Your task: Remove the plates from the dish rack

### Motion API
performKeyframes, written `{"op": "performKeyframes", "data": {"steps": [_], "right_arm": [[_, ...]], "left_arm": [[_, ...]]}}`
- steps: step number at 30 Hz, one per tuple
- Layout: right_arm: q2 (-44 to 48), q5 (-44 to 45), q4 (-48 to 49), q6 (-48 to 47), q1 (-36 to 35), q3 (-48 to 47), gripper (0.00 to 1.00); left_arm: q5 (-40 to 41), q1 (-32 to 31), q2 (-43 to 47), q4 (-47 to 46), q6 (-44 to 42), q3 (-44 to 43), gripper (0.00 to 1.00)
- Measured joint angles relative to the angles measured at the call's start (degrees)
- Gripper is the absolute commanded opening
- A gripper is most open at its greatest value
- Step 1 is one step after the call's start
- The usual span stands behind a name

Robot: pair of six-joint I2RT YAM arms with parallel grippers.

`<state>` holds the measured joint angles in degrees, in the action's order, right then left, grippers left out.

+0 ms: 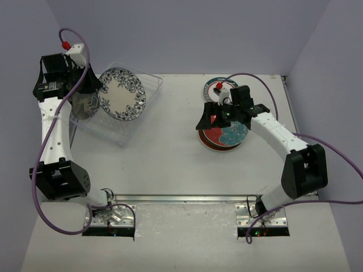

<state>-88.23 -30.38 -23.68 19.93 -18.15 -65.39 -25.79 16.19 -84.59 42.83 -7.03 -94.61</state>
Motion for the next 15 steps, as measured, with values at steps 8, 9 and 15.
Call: {"op": "performKeyframes", "data": {"steps": [8,9,15], "right_arm": [[-3.64,-11.31,13.47,12.89,0.00,0.23,0.99],[-4.26,-12.63,16.22,15.24,0.00,0.61,0.99],[-9.69,-17.85,34.19,30.56,-0.69,2.50,0.99]], "left_arm": [[-6.77,0.00,1.25,-0.58,5.19,3.54,0.00],[-7.49,0.00,1.64,-0.74,5.79,4.37,0.00],[-11.34,0.00,4.42,-1.11,7.84,8.88,0.00]]}}
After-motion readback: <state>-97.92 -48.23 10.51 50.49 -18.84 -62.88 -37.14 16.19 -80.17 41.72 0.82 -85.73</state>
